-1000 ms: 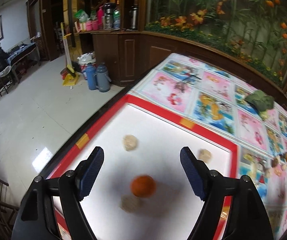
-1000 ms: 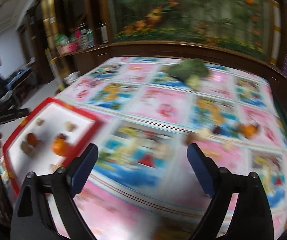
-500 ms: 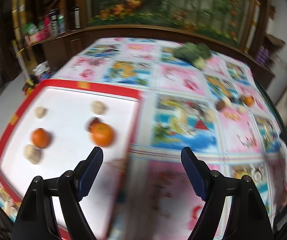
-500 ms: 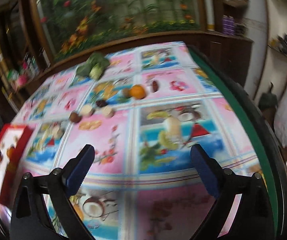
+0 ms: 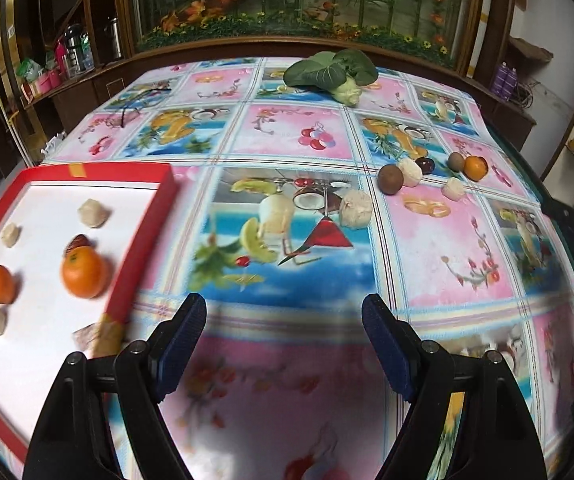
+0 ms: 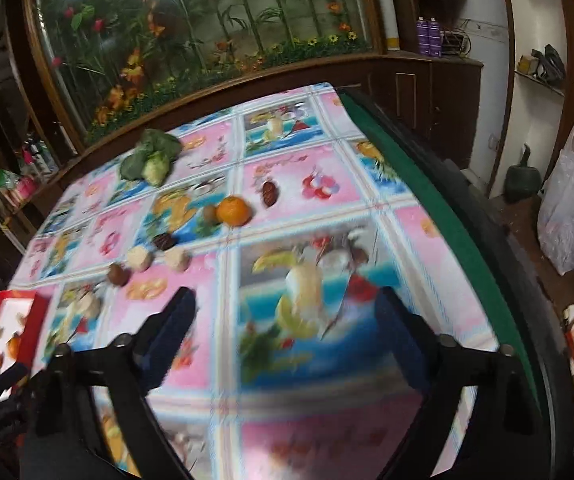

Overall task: Organize fruits
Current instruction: 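Grasp a dark red date with the right tool while the left tool grasps a beige lump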

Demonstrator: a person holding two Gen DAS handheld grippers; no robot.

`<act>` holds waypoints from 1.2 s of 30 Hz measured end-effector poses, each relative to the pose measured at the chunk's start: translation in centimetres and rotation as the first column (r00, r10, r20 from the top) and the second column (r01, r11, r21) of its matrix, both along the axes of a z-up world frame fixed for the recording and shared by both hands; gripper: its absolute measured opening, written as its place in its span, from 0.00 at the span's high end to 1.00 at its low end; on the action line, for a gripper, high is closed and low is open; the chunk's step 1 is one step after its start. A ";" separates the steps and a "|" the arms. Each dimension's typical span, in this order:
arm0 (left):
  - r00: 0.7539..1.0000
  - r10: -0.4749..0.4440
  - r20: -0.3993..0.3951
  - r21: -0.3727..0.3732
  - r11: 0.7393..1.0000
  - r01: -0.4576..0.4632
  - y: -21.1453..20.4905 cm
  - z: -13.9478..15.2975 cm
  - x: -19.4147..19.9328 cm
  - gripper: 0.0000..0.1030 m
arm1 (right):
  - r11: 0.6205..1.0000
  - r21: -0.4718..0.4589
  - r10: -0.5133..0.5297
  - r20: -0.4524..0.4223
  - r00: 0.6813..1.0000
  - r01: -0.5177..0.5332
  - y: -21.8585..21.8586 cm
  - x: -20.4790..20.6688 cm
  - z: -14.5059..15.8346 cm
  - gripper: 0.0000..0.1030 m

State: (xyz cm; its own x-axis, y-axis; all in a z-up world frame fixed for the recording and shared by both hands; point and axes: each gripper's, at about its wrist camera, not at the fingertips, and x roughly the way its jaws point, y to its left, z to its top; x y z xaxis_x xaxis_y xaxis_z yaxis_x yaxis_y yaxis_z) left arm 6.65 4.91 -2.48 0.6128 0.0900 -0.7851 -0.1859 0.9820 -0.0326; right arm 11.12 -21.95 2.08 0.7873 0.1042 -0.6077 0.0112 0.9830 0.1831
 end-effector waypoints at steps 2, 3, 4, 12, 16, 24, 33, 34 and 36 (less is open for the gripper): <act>1.000 0.007 -0.009 -0.003 1.000 -0.007 -0.1 -0.5 0.8 0.22 | 1.000 0.007 0.013 -0.020 1.000 -0.013 -0.2 2.3 0.0 0.30; 1.000 0.008 -0.013 -0.009 1.000 -0.008 -0.1 -0.7 1.1 0.22 | 1.000 0.003 0.016 -0.031 0.999 -0.016 -0.2 3.5 0.0 0.35; 1.000 0.009 -0.013 -0.017 1.000 -0.009 0.0 -0.9 1.3 0.22 | 1.000 -0.010 0.012 -0.041 0.999 -0.012 -0.3 5.1 -0.2 0.36; 1.000 0.023 0.007 -0.070 0.997 -0.023 0.4 -1.1 2.0 0.22 | 0.999 0.012 0.032 -0.109 0.994 -0.031 0.2 13.8 -0.4 0.46; 1.000 0.020 0.005 -0.058 0.998 -0.020 0.2 -0.8 2.6 0.22 | 0.998 -0.050 0.035 -0.172 0.984 -0.044 1.7 16.4 -1.2 0.67; 1.000 0.004 -0.002 -0.013 1.000 -0.004 -0.6 -0.9 4.9 0.23 | 0.997 -0.077 -0.009 -0.184 0.983 -0.005 0.6 14.0 -1.4 0.82; 0.999 -0.040 0.002 0.054 0.998 0.040 -2.5 -0.8 7.8 0.77 | 0.997 0.033 0.072 -0.109 0.991 -0.069 0.2 5.3 -1.8 0.82; 0.999 -0.037 -0.010 0.057 0.998 0.038 -2.6 -0.6 7.5 0.77 | 0.996 0.043 0.084 -0.098 0.992 -0.080 0.3 4.3 -1.7 0.82; 0.998 -0.066 0.010 0.022 0.998 0.066 -2.6 0.0 5.8 0.77 | 0.994 0.049 0.106 -0.076 0.991 -0.102 0.7 2.9 -1.3 0.82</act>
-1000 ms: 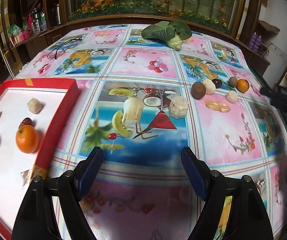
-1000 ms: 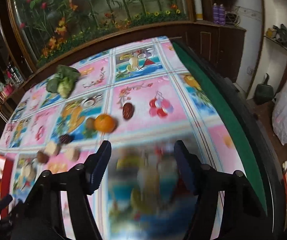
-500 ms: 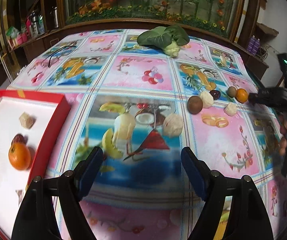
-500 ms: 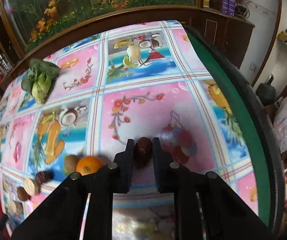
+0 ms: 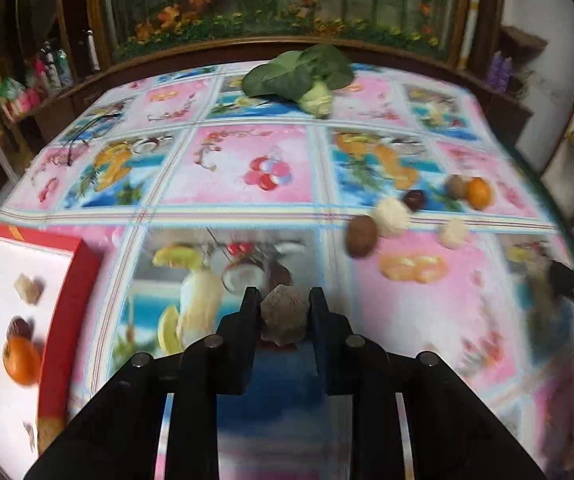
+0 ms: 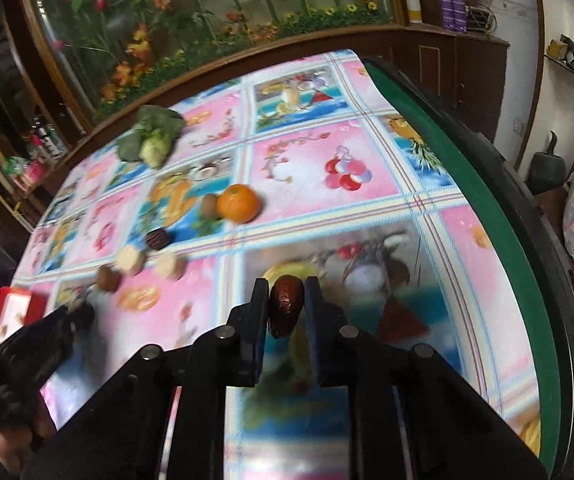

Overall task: Organize fruits
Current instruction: 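Grasp a dark red date with the right tool while the left tool grasps a beige lump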

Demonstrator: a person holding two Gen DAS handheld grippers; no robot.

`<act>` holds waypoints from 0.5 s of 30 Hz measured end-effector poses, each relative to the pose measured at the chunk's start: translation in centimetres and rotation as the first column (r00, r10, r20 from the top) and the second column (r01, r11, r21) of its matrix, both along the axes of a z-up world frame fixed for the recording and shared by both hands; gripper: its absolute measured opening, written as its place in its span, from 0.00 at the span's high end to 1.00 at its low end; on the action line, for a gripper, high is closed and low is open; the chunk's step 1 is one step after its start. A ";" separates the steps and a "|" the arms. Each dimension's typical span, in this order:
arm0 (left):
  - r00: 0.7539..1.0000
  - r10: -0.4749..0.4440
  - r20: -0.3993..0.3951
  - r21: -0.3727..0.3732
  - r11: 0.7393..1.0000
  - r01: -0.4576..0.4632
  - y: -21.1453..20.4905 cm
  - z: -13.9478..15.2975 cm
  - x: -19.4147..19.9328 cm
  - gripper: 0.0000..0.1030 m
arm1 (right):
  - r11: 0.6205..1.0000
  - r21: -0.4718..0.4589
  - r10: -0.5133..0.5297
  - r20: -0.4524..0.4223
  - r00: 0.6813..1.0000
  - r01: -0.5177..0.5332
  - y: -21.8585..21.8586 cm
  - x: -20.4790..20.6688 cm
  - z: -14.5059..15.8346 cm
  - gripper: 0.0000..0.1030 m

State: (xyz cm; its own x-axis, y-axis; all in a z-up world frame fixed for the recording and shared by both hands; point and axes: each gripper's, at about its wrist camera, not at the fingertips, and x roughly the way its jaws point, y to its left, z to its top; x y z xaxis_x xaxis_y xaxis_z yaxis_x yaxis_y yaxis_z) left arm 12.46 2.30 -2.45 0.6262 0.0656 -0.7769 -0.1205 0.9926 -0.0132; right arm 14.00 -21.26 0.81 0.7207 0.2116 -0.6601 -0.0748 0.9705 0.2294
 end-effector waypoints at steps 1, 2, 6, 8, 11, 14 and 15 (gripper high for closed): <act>1.000 -0.002 0.014 0.012 1.000 0.002 -0.1 0.3 -0.8 0.77 | 1.000 -0.002 0.008 0.006 1.000 -0.008 0.2 -0.4 0.1 0.82; 1.000 -0.002 0.027 0.011 1.000 0.002 0.0 0.5 -1.8 0.77 | 1.000 -0.006 0.021 0.016 1.000 -0.021 0.6 -1.1 0.3 0.82; 0.998 -0.023 0.055 -0.034 0.999 0.025 0.9 1.2 -5.5 0.77 | 0.998 0.002 0.062 0.037 0.997 -0.062 1.9 -3.2 0.3 0.82; 0.998 -0.020 0.067 -0.047 0.999 0.023 1.5 1.6 -6.8 0.77 | 0.997 0.001 0.076 0.038 0.996 -0.076 2.5 -4.0 0.2 0.82; 0.995 -0.025 0.092 -0.072 0.997 0.031 2.3 2.0 -8.4 0.77 | 0.996 0.008 0.092 0.044 0.995 -0.093 3.4 -5.3 0.1 0.82; 0.993 -0.027 0.112 -0.088 0.995 0.037 2.8 2.1 -9.4 0.77 | 0.994 0.020 0.106 0.054 0.993 -0.108 4.4 -6.4 0.0 0.82; 0.993 -0.024 0.116 -0.102 0.994 0.036 3.1 2.2 -9.6 0.77 | 0.993 0.021 0.111 0.057 0.992 -0.112 4.7 -6.6 -0.1 0.82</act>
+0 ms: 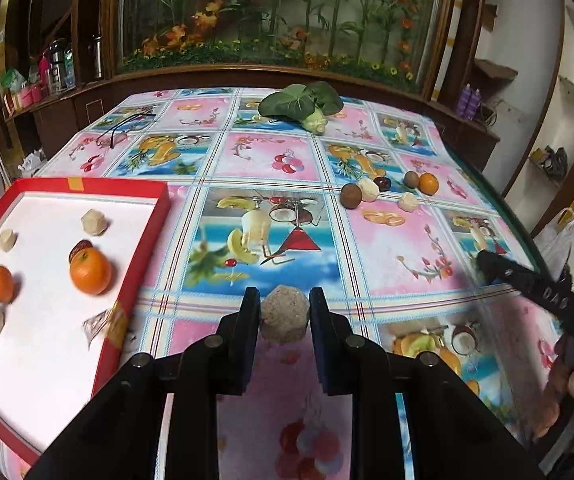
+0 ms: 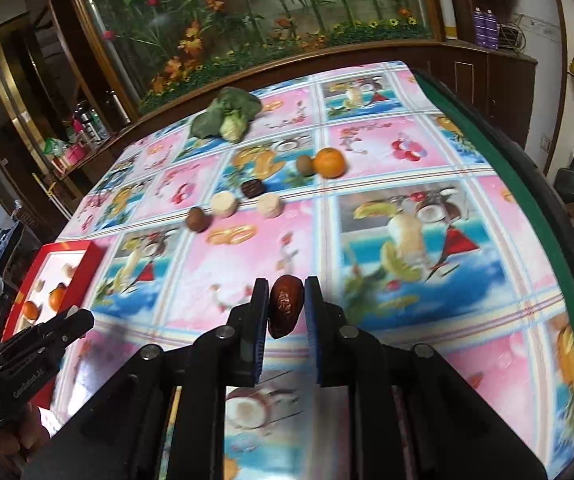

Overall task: Organize fruits
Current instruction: 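Grasp a dark red date with the right tool while the left tool grasps a beige lump, then carry the date and the beige lump over the white tray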

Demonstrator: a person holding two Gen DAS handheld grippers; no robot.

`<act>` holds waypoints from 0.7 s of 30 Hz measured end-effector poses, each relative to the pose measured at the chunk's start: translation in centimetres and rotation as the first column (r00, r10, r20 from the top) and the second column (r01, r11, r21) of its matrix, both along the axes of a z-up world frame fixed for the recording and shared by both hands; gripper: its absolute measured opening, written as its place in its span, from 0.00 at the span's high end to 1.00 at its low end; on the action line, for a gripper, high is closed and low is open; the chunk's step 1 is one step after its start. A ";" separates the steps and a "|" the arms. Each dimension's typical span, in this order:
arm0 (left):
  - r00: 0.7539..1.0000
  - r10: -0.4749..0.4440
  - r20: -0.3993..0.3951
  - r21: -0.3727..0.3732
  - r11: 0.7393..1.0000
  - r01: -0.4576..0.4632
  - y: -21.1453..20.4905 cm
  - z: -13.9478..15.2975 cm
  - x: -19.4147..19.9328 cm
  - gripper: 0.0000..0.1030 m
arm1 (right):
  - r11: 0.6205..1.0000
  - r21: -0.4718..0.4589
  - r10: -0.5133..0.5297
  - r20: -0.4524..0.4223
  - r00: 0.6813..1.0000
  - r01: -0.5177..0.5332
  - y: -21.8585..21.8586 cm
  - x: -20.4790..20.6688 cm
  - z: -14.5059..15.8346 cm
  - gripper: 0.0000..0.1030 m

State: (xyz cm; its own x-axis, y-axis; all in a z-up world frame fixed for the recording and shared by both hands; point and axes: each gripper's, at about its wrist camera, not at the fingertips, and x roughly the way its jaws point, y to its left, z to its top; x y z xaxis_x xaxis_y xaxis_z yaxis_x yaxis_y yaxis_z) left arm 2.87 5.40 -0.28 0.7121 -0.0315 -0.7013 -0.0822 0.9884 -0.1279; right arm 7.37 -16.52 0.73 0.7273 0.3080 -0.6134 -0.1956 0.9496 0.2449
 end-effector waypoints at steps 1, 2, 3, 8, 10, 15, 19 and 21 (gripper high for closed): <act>1.000 -0.001 0.007 -0.012 1.000 0.002 0.2 0.0 -0.2 0.77 | 1.000 -0.001 0.008 0.002 1.000 -0.008 0.5 -0.3 -0.1 0.82; 1.000 -0.007 0.017 -0.023 1.000 0.007 0.4 0.0 -0.4 0.77 | 1.000 -0.003 0.015 0.003 1.000 -0.015 0.9 -0.6 -0.2 0.82; 0.999 -0.011 0.030 -0.031 0.999 0.012 0.6 0.1 -0.6 0.77 | 1.000 -0.004 0.021 0.008 1.000 -0.021 1.3 -1.0 -0.2 0.82; 0.996 -0.038 0.082 -0.079 0.996 0.045 1.1 0.0 -1.2 0.77 | 0.999 -0.026 0.025 0.053 0.998 -0.023 2.6 -2.5 0.1 0.81; 0.994 -0.052 0.092 -0.091 0.994 0.061 1.0 0.0 -1.4 0.77 | 0.999 -0.032 0.024 0.067 0.997 -0.022 2.9 -2.9 0.2 0.81; 0.991 -0.050 0.121 -0.099 0.993 0.062 1.1 -0.2 -1.6 0.77 | 0.998 -0.053 0.037 0.089 0.995 -0.032 3.7 -3.4 0.0 0.81; 0.991 -0.041 0.128 -0.103 0.993 0.055 1.2 -0.5 -1.6 0.77 | 0.997 -0.075 0.031 0.151 0.988 -0.020 3.8 -4.0 0.2 0.81; 0.991 -0.040 0.129 -0.098 0.994 0.053 1.2 -0.5 -1.6 0.77 | 0.997 -0.074 0.031 0.148 0.988 -0.021 3.8 -3.9 0.0 0.81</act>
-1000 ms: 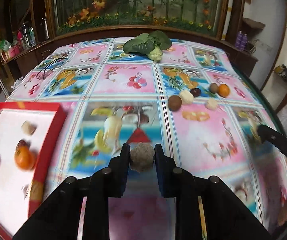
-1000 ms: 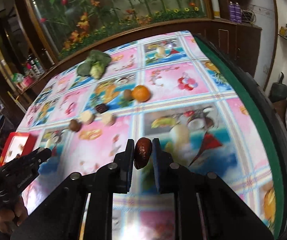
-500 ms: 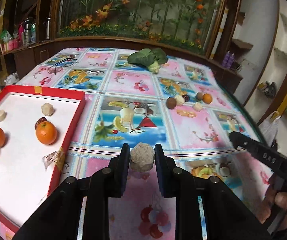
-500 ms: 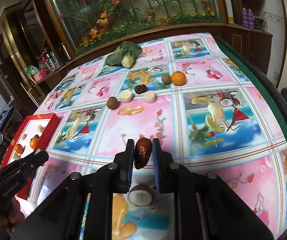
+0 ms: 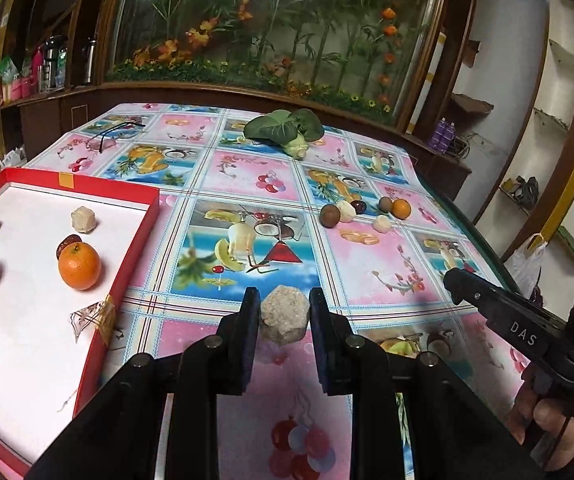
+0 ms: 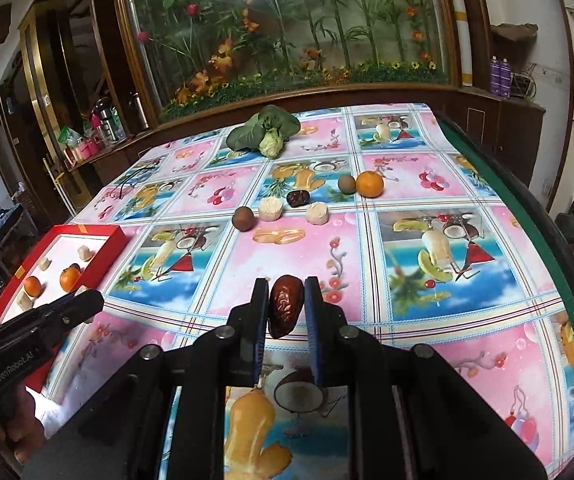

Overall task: Organize fruits
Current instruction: 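Carry the date and the beige lump over the white tray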

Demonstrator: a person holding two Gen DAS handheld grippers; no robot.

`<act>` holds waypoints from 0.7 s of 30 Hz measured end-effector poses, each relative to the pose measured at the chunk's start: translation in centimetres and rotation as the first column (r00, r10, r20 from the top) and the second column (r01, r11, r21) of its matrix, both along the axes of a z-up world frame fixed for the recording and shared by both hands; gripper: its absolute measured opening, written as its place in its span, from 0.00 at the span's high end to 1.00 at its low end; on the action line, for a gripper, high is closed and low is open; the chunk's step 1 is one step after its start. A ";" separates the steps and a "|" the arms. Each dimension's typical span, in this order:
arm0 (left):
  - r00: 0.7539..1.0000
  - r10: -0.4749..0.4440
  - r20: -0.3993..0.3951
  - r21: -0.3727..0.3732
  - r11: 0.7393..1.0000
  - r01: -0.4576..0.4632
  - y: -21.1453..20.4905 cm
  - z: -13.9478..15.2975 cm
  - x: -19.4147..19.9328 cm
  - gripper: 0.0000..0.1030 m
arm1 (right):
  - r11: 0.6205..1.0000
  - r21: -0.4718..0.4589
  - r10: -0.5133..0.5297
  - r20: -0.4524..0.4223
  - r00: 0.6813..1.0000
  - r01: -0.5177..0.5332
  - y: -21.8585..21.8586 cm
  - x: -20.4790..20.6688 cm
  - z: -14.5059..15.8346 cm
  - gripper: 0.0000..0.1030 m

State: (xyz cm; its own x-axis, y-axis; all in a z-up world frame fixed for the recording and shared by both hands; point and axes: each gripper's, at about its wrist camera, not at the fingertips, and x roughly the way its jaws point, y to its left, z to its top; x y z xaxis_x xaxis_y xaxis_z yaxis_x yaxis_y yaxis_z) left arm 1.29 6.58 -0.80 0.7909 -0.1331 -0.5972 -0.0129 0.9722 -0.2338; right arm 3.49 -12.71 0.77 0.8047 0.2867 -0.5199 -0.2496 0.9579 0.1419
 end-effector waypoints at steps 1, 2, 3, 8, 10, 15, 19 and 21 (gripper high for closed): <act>1.000 0.000 0.001 0.002 1.000 0.000 0.0 0.0 0.0 0.77 | 1.000 0.000 0.000 -0.003 1.000 0.000 0.0 0.1 -0.1 0.81; 1.000 0.002 0.004 0.005 1.000 -0.002 0.0 -0.1 0.0 0.77 | 1.000 -0.002 0.000 -0.006 1.000 0.000 0.0 0.2 -0.3 0.81; 1.000 0.007 0.007 0.010 1.000 -0.007 0.0 -0.1 -0.1 0.77 | 1.000 -0.002 0.001 -0.008 1.000 -0.001 0.0 0.2 -0.4 0.81; 1.000 0.021 0.014 0.014 1.000 -0.021 0.3 -0.1 -0.2 0.77 | 1.000 -0.017 -0.010 0.022 1.000 0.010 0.1 -0.2 -0.3 0.81; 0.999 0.024 0.022 0.019 1.000 -0.024 0.2 0.0 -0.3 0.77 | 0.999 -0.032 -0.019 0.029 0.999 0.020 0.2 -0.2 -0.4 0.81; 0.999 0.027 0.027 0.019 0.999 -0.028 0.2 0.1 -0.5 0.77 | 0.998 -0.049 -0.024 0.025 0.999 0.025 0.4 0.0 -0.5 0.81; 0.998 0.051 0.023 0.020 0.998 -0.052 0.4 0.2 -0.5 0.77 | 0.998 -0.063 -0.020 0.020 1.000 0.021 0.8 -0.1 -0.3 0.81; 0.998 0.063 0.017 0.011 0.998 -0.063 0.6 0.3 -0.6 0.77 | 0.997 -0.071 -0.015 0.023 1.000 0.017 1.1 -0.3 0.0 0.81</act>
State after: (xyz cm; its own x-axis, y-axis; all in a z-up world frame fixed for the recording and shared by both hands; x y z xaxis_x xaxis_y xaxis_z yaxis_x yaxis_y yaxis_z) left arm 0.70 7.23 -0.54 0.8076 -0.0759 -0.5848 -0.0704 0.9722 -0.2234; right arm 3.17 -11.64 0.80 0.8207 0.2365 -0.5201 -0.2366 0.9693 0.0673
